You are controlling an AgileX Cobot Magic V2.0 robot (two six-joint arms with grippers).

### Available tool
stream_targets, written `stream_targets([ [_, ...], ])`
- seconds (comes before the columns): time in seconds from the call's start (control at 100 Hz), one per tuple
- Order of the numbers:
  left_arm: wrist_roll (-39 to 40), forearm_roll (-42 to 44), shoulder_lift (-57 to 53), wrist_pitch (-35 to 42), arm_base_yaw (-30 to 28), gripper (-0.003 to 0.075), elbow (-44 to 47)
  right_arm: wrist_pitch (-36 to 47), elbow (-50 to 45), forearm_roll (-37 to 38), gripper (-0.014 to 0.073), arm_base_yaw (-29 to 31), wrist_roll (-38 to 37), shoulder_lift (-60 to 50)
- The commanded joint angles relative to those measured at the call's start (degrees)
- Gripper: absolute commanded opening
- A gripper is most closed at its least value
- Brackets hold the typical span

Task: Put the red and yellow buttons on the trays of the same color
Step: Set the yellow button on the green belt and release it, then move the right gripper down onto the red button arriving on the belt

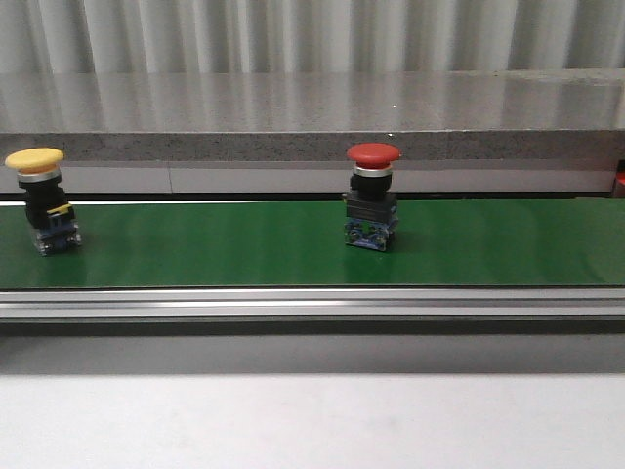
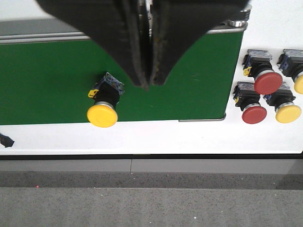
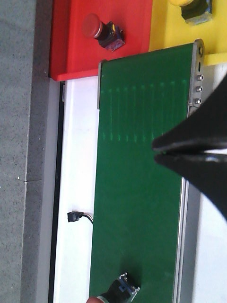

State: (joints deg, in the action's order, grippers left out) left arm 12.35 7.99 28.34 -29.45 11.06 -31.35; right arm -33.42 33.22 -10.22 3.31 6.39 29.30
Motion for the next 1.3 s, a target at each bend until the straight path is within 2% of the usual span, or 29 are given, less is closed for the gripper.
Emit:
stream_targets([
  [0.0, 0.03, 0.24, 0.34, 4.48, 0.42, -0.002, -1.52, 4.77, 1.5, -0.27, -0.0067, -0.12, 0.47, -0.06],
  [0.18, 0.03, 0.24, 0.34, 4.48, 0.42, -0.002, -1.52, 4.33, 1.5, -0.27, -0.0058, -0.12, 0.47, -0.06],
  [0.25, 0.03, 0.24, 0.34, 4.48, 0.42, -0.002, -1.52, 3.42, 1.5, -0.27, -0.0002, -0.12, 0.47, -0.06],
  [0.34, 0.03, 0.24, 0.34, 4.48, 0.42, -0.002, -1.52, 2.52, 1.5, -0.27, 0.0158, -0.12, 0.47, -0.06],
  [0.46, 0.03, 0.24, 0.34, 4.48, 0.42, -0.002, -1.52, 2.4, 1.5, -0.6, 0.049, -0.12, 0.47, -0.06],
  [0.53, 0.03, 0.24, 0.34, 4.48, 0.42, -0.002, -1.52, 2.66, 1.5, -2.04, 0.0647, -0.12, 0.47, -0.06],
  [0.55, 0.03, 0.24, 0.34, 4.48, 0.42, -0.002, -1.52, 2.78, 1.5, -2.4, 0.0669, -0.12, 0.47, -0.06],
  [0.67, 0.03, 0.24, 0.34, 4.48, 0.42, -0.002, -1.52, 3.15, 1.86, -2.97, 0.0628, -0.12, 0.47, 0.54],
  [0.82, 0.03, 0.24, 0.34, 4.48, 0.42, -0.002, -1.52, 2.14, 4.48, -3.55, 0.0625, -0.18, 1.66, 4.73],
  [1.05, 0.03, 0.24, 0.34, 4.48, 0.42, -0.002, -1.52, -2.49, 11.39, -8.58, 0.0625, -0.18, 10.67, 17.08],
  [1.29, 0.03, 0.24, 0.44, 4.48, 0.42, -0.002, -1.52, -4.62, 16.59, -13.66, 0.0625, -1.99, 15.79, 31.83],
])
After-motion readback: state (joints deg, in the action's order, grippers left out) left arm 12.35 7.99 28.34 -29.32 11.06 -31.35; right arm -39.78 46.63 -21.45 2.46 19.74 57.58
